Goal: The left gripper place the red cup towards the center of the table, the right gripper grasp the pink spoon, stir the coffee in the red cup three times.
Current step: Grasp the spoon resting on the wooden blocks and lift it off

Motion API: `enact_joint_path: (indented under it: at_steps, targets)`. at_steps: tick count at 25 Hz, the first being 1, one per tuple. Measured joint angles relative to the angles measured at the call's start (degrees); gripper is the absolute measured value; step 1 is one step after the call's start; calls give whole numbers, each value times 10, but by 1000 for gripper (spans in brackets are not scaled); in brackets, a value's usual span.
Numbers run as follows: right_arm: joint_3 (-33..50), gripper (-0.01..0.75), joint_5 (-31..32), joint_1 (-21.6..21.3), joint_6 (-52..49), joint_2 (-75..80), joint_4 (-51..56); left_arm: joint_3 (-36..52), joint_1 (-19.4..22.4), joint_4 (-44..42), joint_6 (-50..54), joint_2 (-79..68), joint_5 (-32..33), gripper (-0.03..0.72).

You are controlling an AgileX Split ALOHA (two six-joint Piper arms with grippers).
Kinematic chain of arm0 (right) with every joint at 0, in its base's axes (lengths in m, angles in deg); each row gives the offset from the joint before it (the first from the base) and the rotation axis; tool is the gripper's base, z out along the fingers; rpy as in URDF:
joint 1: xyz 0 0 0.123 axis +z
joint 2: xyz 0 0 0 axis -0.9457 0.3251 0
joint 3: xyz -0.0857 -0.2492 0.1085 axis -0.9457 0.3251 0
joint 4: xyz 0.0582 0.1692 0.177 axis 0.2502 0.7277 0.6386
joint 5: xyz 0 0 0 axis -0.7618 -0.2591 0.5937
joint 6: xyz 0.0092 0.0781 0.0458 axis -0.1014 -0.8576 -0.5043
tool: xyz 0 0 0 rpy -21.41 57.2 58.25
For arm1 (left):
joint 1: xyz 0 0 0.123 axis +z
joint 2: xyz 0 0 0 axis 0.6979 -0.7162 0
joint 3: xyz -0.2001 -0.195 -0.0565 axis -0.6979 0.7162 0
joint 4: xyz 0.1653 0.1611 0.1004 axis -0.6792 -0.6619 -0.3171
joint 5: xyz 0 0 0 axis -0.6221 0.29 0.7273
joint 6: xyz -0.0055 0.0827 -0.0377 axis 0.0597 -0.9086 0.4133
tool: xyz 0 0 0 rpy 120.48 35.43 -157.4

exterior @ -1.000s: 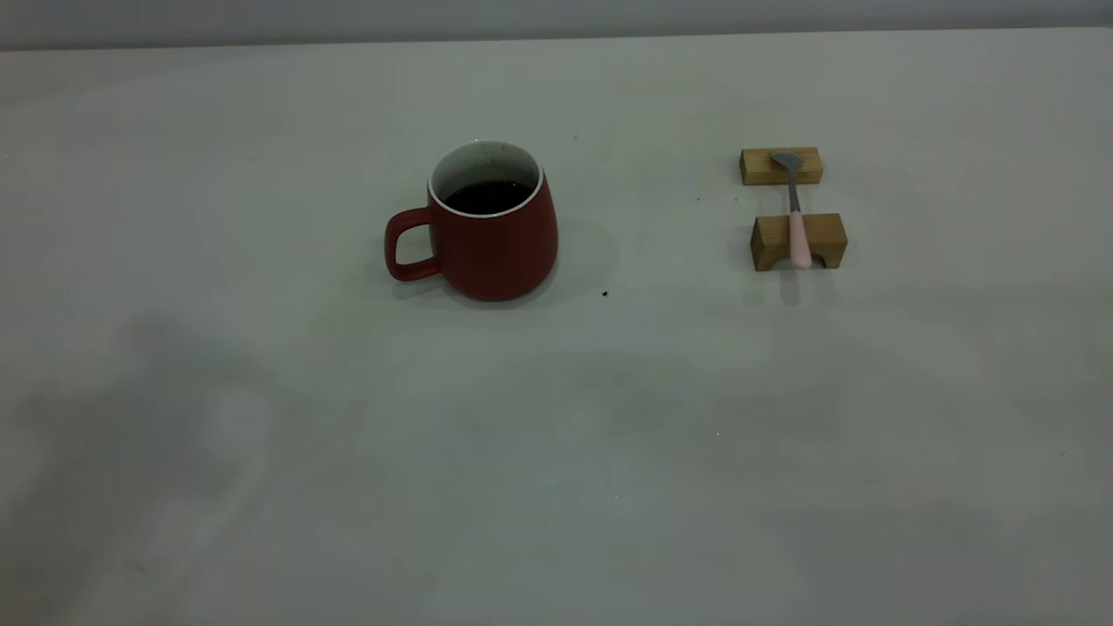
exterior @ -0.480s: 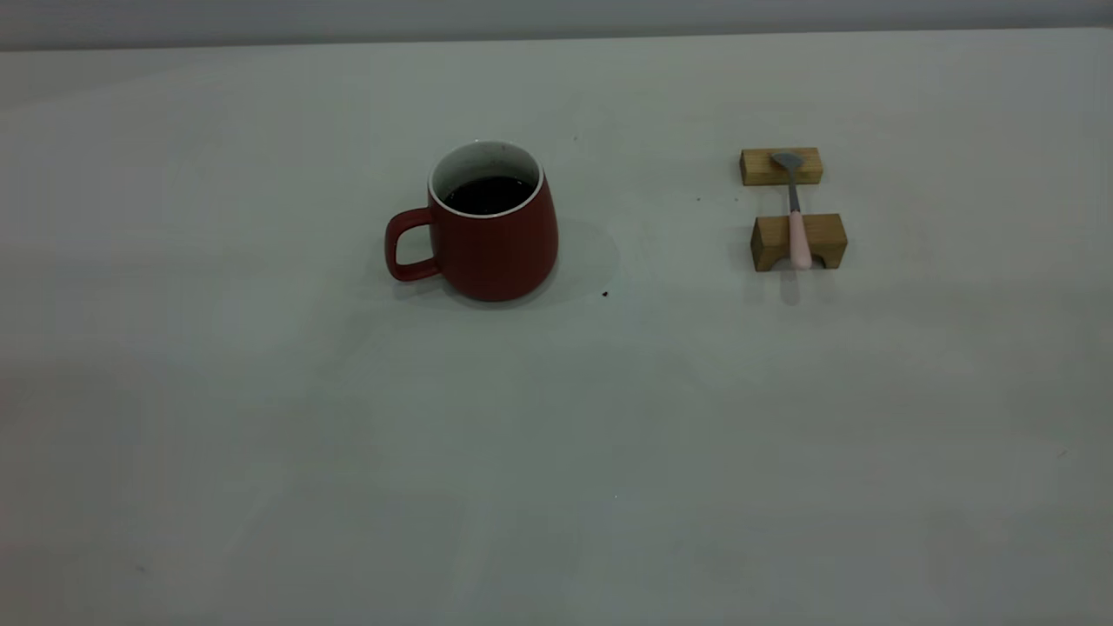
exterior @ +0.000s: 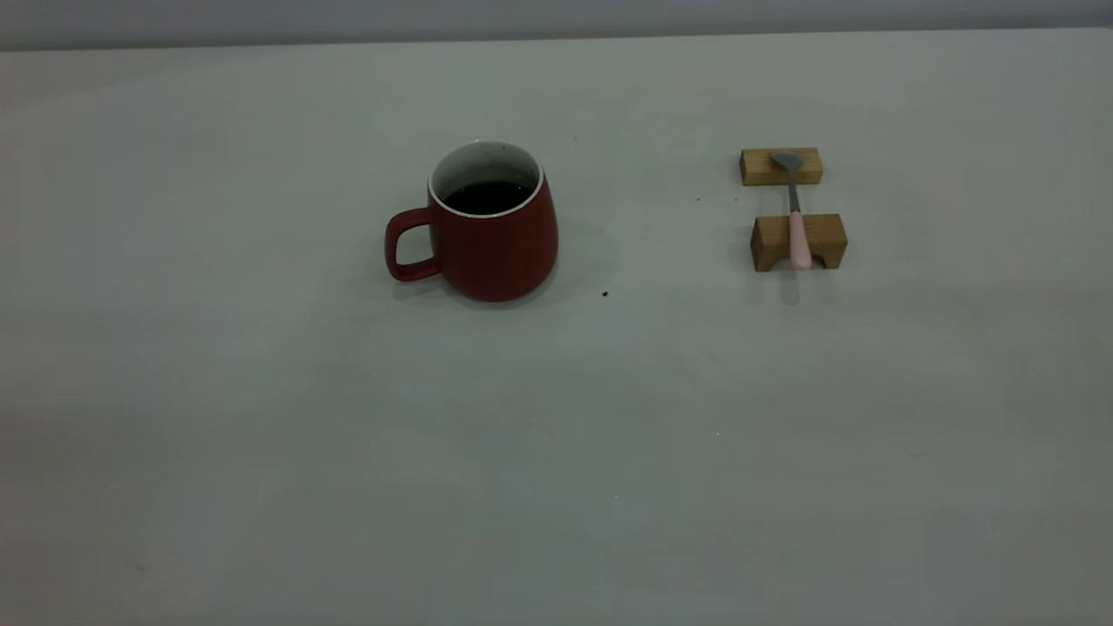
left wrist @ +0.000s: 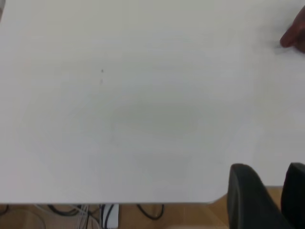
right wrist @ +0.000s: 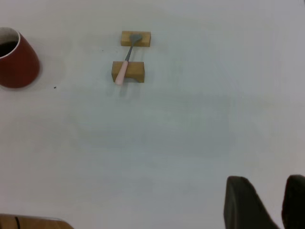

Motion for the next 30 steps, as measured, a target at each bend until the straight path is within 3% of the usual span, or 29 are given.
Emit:
enact_joint_path:
  at_steps: [25,28,30]
  targets:
    - [-1,244,-7,0,-4,2,21,2,0,2,0,25,1,247]
    - [-17,274,-23,0,-35,49,21,2,0,2,0,25,1,247]
    - [-34,334,-46,0,-39,115,20,2,0,2,-1,25,1,247]
